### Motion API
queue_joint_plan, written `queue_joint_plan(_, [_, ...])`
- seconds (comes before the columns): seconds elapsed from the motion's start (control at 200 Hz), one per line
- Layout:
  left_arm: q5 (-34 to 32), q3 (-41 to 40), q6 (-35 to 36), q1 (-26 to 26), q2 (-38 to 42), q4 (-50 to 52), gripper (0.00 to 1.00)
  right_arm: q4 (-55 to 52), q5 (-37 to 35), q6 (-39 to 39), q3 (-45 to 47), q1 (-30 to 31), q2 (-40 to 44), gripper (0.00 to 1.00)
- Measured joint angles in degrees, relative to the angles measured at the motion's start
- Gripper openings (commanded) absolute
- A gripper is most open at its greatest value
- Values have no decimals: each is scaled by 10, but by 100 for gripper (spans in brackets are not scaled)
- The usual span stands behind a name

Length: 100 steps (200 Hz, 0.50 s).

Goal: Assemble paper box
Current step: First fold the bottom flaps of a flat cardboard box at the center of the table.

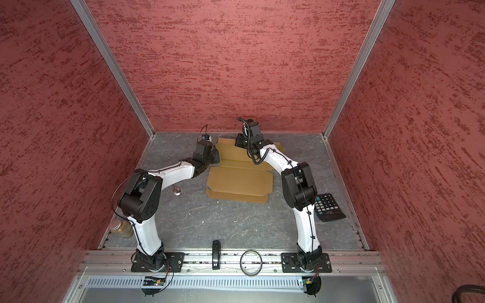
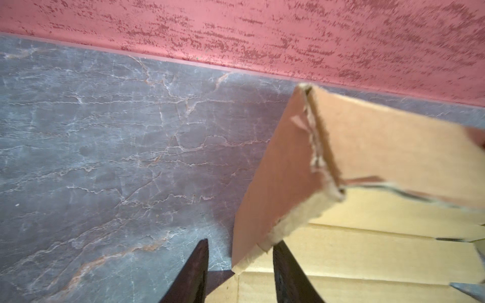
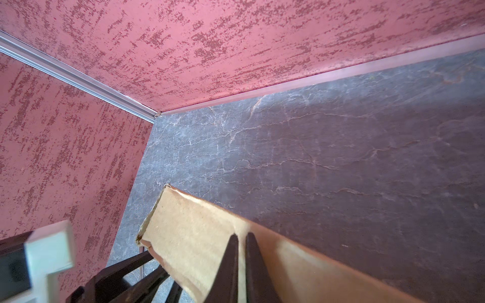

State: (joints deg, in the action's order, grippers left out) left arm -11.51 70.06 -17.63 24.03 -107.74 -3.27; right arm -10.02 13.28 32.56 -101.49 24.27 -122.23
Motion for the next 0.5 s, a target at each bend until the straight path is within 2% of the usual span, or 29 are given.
queue_joint_plan(0.301, [25,-26,-13,-10,37,-7,42,-1,0,0,2,0,3,10])
queue_joint_plan(0.501, [38,-32,-25,-25,51,-7,39,0,0,0,3,0,3,10])
